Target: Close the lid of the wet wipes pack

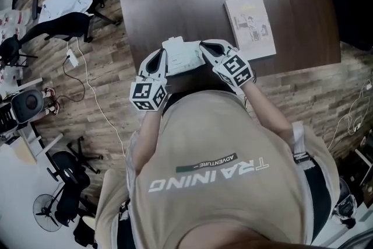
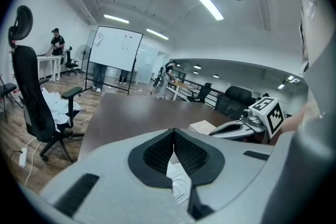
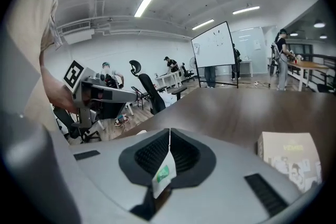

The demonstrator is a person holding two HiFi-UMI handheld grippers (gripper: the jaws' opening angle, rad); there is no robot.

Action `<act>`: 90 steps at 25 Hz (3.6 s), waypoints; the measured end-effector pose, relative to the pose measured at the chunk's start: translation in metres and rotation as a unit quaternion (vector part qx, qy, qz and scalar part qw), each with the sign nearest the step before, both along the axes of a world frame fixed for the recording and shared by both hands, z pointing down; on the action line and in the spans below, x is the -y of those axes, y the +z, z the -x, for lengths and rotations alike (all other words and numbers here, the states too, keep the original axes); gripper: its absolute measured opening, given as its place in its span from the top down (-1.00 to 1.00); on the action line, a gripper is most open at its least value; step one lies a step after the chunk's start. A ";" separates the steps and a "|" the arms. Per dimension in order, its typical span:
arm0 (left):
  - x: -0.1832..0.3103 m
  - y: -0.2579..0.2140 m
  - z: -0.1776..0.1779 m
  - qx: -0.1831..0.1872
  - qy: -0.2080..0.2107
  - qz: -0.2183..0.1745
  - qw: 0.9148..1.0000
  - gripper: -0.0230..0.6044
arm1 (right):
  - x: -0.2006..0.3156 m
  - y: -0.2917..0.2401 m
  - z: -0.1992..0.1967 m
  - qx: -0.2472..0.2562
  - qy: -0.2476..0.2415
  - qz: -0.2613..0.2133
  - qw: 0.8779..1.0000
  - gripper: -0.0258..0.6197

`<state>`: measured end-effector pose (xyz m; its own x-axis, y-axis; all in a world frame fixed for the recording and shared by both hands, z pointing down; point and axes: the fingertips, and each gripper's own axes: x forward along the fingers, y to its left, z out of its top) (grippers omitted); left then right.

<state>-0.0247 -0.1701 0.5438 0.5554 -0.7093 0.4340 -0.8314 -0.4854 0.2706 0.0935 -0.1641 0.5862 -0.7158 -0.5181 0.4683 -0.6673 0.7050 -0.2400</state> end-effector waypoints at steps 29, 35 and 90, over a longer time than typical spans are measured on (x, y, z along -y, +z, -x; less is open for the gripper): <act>-0.010 0.012 0.085 -0.021 -0.016 0.001 1.000 0.89 | 0.045 0.040 0.068 -0.108 -0.024 0.019 0.994 0.86; -0.007 0.016 0.082 -0.052 -0.040 0.012 0.998 0.89 | 0.054 0.071 0.076 -0.117 -0.041 0.063 0.990 0.67; -0.040 0.005 0.064 -0.031 -0.056 0.001 0.998 0.89 | -0.009 0.047 0.077 -0.086 -0.165 0.114 0.976 0.80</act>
